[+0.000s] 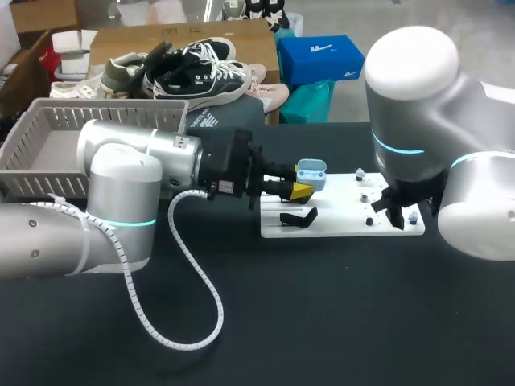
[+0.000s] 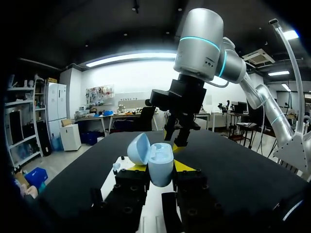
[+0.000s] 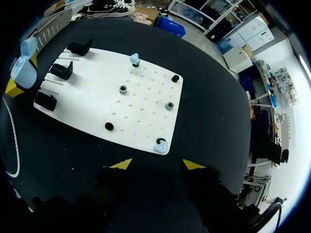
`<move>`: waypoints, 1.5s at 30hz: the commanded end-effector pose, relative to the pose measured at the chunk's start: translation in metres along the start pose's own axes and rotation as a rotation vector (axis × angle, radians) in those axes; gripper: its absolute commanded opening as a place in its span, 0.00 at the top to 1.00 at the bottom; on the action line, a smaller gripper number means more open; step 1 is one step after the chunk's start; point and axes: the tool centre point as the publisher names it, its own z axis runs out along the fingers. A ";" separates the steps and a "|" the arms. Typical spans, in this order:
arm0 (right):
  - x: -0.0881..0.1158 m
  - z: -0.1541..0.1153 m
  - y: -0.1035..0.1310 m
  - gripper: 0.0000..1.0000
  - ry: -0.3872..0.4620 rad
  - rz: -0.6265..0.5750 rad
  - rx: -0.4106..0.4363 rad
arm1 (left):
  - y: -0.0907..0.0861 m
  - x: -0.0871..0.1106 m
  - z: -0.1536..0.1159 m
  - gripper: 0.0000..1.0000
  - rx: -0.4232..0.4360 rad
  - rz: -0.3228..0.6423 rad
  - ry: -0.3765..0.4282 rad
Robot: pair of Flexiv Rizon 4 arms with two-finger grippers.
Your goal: Pick up each earbud case from the left stands, insert the matching earbuds, close the lid, and place the case in the box.
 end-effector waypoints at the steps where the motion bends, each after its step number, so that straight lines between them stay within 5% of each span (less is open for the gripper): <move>1: -0.005 0.005 0.001 0.48 0.010 0.000 0.001 | 0.000 0.000 0.001 1.00 -0.003 0.001 0.000; 45: -0.012 0.032 -0.004 0.75 0.037 -0.006 0.002 | 0.000 0.000 0.001 1.00 -0.003 0.001 0.000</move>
